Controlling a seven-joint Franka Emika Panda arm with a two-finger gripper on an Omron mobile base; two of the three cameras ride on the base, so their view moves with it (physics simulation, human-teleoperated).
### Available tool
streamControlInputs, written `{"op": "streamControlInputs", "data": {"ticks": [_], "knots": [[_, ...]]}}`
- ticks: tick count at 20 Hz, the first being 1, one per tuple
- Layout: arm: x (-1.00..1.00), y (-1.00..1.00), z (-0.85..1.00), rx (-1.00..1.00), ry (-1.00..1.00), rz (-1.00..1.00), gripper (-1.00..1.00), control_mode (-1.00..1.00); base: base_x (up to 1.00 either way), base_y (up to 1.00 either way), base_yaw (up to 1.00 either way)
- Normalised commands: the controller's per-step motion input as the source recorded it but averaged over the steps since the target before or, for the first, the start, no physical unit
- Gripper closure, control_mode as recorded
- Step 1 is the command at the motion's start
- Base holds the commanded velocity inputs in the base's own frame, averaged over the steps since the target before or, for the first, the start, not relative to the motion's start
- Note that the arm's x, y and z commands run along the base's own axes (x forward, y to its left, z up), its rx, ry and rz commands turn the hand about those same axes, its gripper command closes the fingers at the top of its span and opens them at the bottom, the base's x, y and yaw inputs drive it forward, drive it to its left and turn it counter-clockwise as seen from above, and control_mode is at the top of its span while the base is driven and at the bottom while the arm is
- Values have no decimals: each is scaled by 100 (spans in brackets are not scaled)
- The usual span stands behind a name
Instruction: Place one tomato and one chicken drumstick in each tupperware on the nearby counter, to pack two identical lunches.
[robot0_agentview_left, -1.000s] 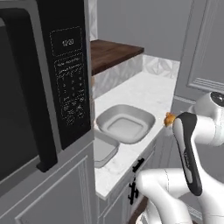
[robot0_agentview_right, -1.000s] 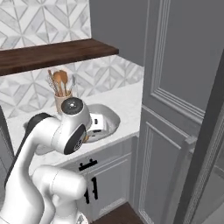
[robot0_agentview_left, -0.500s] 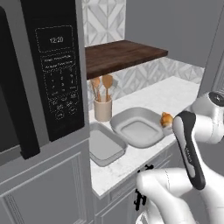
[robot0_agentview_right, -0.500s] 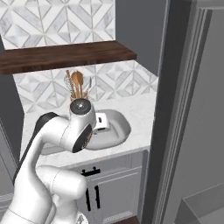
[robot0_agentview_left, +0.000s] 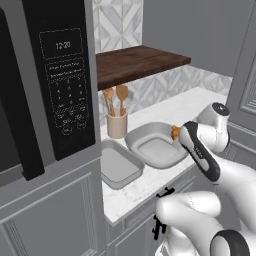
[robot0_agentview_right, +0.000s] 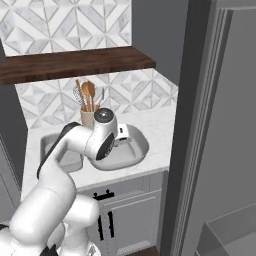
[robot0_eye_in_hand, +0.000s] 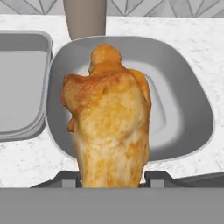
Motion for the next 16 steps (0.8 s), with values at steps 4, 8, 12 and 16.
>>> {"op": "streamControlInputs", "data": {"ticks": [4,8,12,16], "knots": [[68,-3,-38,-3,11,0,100,-100,0,0,0],[60,-6,-45,-1,6,0,100,-100,0,0,0],[50,-7,-35,0,1,0,100,-100,0,0,0],[41,-2,-30,0,0,1,100,-100,0,0,0]]}}
